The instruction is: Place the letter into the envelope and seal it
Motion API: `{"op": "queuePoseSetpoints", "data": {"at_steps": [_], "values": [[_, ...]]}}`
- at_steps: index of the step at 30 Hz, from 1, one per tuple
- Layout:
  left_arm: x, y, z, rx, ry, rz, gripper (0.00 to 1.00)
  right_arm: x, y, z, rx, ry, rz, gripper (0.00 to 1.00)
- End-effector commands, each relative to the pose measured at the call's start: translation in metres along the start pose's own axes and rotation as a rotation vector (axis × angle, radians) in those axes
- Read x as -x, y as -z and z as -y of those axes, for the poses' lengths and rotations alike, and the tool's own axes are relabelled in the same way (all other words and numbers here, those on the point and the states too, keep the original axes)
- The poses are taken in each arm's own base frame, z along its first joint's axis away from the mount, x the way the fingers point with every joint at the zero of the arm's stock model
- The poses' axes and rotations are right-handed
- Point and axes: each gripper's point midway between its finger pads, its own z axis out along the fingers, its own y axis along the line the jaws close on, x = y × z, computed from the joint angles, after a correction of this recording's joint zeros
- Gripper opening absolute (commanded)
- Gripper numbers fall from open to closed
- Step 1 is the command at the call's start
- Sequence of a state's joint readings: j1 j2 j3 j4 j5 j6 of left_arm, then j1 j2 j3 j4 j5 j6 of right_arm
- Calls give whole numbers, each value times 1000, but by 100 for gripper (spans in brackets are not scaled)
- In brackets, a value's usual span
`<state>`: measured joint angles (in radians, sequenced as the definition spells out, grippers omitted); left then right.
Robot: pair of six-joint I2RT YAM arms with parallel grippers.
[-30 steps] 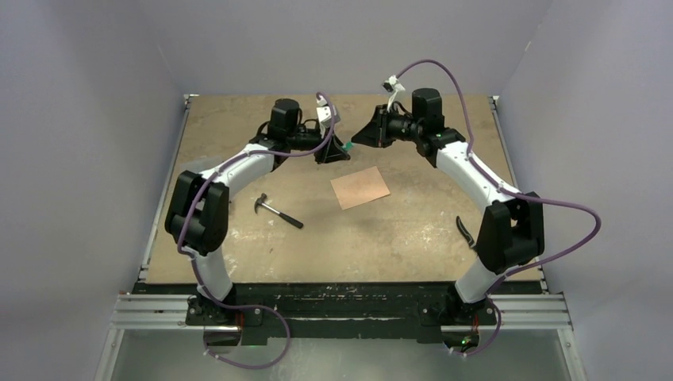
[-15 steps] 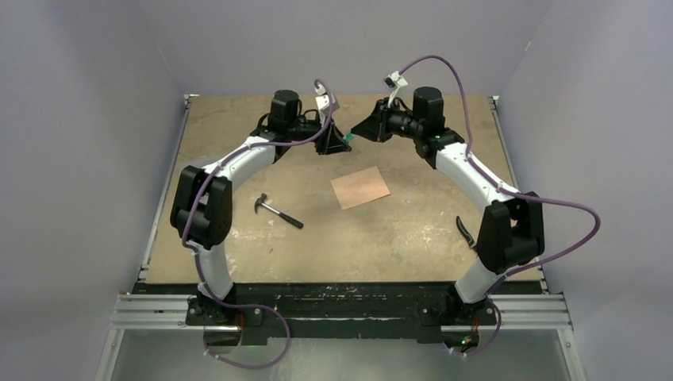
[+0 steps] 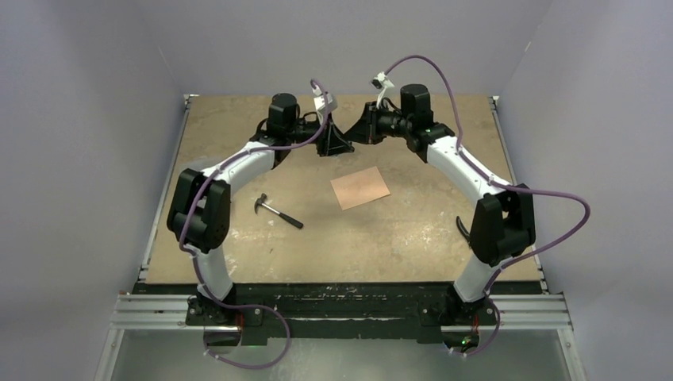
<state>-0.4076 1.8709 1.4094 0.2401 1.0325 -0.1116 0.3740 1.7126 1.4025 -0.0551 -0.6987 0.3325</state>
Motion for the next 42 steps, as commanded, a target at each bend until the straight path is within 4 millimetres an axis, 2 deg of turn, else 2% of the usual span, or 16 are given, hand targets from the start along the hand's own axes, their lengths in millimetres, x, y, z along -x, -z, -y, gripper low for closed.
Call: {"op": "queuePoseSetpoints", "data": {"at_steps": [1, 2, 5, 6, 7, 9, 10, 12, 15, 21, 23, 27, 33, 37, 42], "values": [[125, 20, 75, -33, -469, 268, 0, -85, -7, -28, 12, -291, -342, 0], [112, 23, 72, -19, -441, 244, 0, -63, -4, -21, -20, -285, -287, 0], [79, 32, 67, 16, -361, 193, 0, -18, 7, -1, -79, -279, -173, 0], [71, 34, 67, 25, -344, 183, 0, -8, 9, 0, -76, -276, -149, 7], [64, 36, 65, 34, -327, 169, 0, 2, 11, -2, -60, -270, -126, 22], [52, 39, 62, 48, -297, 135, 0, 20, 14, -9, -30, -262, -68, 58], [46, 39, 61, 51, -285, 117, 0, 29, 14, -12, -18, -260, -33, 68], [29, 40, 55, 65, -262, 72, 0, 45, 19, -16, 14, -269, 26, 79], [6, 40, 48, 77, -202, 20, 0, 56, 26, -15, 29, -283, 72, 84], [-41, 44, 23, 210, -25, -92, 0, 54, 40, 10, -113, -308, 132, 88], [-55, 49, 6, 320, 50, -117, 0, 49, 44, 18, -164, -314, 141, 89], [-96, 63, -36, 577, 235, -196, 0, 29, 46, 38, -263, -335, 107, 89], [-157, 80, -80, 884, 496, -254, 0, 11, 48, 45, -291, -347, 75, 88], [-173, 87, -98, 1008, 519, -206, 0, 7, 47, 45, -288, -350, 63, 88], [-193, 101, -102, 1146, 456, -250, 0, 2, 48, 46, -288, -356, 54, 87]]}}
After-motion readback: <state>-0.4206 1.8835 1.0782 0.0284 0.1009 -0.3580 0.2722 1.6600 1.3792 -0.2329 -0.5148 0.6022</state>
